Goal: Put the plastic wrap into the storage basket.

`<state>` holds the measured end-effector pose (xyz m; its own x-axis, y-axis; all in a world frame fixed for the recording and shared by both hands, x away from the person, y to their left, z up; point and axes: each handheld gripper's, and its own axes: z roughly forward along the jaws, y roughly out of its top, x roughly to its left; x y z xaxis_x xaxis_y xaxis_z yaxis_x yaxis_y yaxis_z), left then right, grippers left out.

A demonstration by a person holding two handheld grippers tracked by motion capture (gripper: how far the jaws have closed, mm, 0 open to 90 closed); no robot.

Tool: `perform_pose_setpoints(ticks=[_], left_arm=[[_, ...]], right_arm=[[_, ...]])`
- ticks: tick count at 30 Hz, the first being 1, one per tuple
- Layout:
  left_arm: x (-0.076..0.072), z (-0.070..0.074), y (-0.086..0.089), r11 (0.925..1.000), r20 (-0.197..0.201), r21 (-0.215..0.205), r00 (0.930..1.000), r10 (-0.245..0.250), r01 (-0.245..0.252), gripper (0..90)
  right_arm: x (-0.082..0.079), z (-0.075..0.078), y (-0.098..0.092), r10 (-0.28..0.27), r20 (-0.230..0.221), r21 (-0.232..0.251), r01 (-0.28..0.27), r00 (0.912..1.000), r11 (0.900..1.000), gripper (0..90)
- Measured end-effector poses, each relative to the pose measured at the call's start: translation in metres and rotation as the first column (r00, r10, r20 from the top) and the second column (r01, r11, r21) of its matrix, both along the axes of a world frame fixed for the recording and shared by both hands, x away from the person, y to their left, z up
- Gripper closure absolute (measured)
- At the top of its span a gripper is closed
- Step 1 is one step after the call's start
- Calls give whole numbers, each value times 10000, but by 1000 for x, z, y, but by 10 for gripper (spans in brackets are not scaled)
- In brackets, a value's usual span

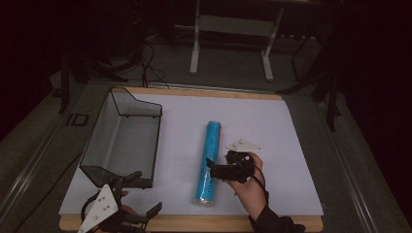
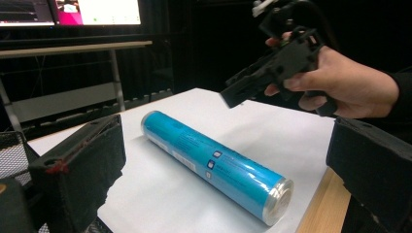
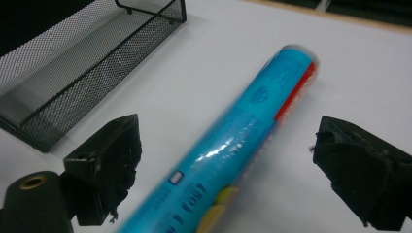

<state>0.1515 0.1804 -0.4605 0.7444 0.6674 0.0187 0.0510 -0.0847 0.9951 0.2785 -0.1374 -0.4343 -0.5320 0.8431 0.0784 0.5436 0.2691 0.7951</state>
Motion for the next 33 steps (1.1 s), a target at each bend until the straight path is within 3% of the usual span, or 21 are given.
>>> perform_pose_setpoints(ticks=[8,12,17,19,22,25,33], left_arm=[[0,0,0,9999,-14,-57,10000,-84,84,15],[0,0,0,9999,-23,-77,9999,-126,126,15],[0,0,0,9998,-40,-64,9998,-173,173,15],[0,0,-1,9998,-19,-90,9998,-197,197,15],[0,0,-1,9997,-9,-117,9998,-217,217,15],[-1,0,-1,9997,-5,-85,9997,-239,239,15],[0,-1,-1,9997,-6,-87,9997,-248,248,15]], right_arm=[[14,-8,25,-614,-663,-127,607,9959,9981,102],[24,-13,32,-1172,-1099,-362,1139,9870,9928,102],[35,-15,32,-1730,-1424,-259,1710,9746,9849,101],[42,-21,34,-1993,-1898,-205,1990,9614,9798,101],[46,-24,35,-2087,-2112,-289,2074,9549,9778,101],[55,-29,34,-2263,-2740,-126,2318,9347,9727,101],[67,-42,38,-2595,-3657,-200,2712,8939,9623,102]])
